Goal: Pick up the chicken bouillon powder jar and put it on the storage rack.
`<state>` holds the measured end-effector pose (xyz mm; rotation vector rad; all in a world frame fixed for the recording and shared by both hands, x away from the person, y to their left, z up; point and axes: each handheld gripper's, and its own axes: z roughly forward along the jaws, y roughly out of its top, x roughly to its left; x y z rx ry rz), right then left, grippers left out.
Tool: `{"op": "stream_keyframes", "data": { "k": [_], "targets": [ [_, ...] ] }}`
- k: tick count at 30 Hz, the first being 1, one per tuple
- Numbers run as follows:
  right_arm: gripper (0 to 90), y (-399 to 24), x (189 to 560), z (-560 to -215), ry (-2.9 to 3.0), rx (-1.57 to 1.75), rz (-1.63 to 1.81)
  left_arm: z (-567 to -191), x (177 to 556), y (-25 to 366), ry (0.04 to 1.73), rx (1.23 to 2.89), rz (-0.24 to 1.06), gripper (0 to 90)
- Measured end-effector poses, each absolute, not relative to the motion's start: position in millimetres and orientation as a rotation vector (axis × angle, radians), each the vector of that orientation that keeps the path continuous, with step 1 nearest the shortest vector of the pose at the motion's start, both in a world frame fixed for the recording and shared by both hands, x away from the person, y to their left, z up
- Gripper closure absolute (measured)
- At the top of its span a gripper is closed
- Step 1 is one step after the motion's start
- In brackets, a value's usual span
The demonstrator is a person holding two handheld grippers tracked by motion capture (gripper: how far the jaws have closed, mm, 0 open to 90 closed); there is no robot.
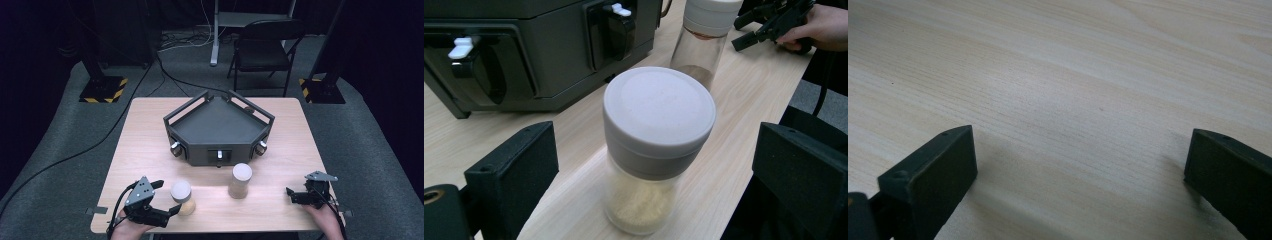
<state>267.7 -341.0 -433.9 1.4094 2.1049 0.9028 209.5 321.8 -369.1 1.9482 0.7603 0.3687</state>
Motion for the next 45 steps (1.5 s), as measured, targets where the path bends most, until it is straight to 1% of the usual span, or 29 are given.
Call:
{"op": "stream_keyframes", "data": {
  "k": [10, 16, 24, 25, 26, 27, 28, 29, 39, 45],
  "targets": [
    [0.0, -341.1, 267.8, -433.9, 2.106, 1.407, 0.903, -381.5, 209.7, 300.0, 0.756, 1.956, 0.408, 4.1],
    [0.0, -341.1, 268.0, -433.9, 2.107, 1.406, 0.904, -390.4, 211.9, 290.0, 0.789, 1.947, 0.42, 5.7],
    [0.0, -340.6, 267.7, -434.0, 2.105, 1.409, 0.904, -398.0, 218.6, 280.4, 0.797, 1.96, 0.434, 16.5],
    [0.0, -340.5, 267.6, -434.0, 2.105, 1.409, 0.904, -399.4, 218.9, 279.7, 0.804, 1.956, 0.435, 18.3],
    [0.0, -340.7, 267.8, -434.0, 2.105, 1.408, 0.904, -400.4, 219.9, 279.7, 0.804, 1.954, 0.433, 22.2],
    [0.0, -340.7, 267.8, -434.0, 2.105, 1.408, 0.904, -401.9, 220.0, 279.3, 0.811, 1.948, 0.433, 22.2],
    [0.0, -340.8, 267.9, -434.0, 2.106, 1.408, 0.904, -403.2, 220.6, 279.4, 0.817, 1.941, 0.429, 25.5],
    [0.0, -340.7, 268.1, -434.0, 2.106, 1.408, 0.905, -404.3, 222.3, 280.1, 0.816, 1.936, 0.422, 32.2],
    [0.0, -340.7, 268.0, -434.0, 2.106, 1.408, 0.904, -401.2, 229.4, 280.0, 0.84, 1.932, 0.402, 33.7],
    [0.0, -340.7, 267.8, -434.0, 2.107, 1.407, 0.905, -395.6, 233.9, 282.8, 0.837, 1.899, 0.39, 33.7]
  ]
}}
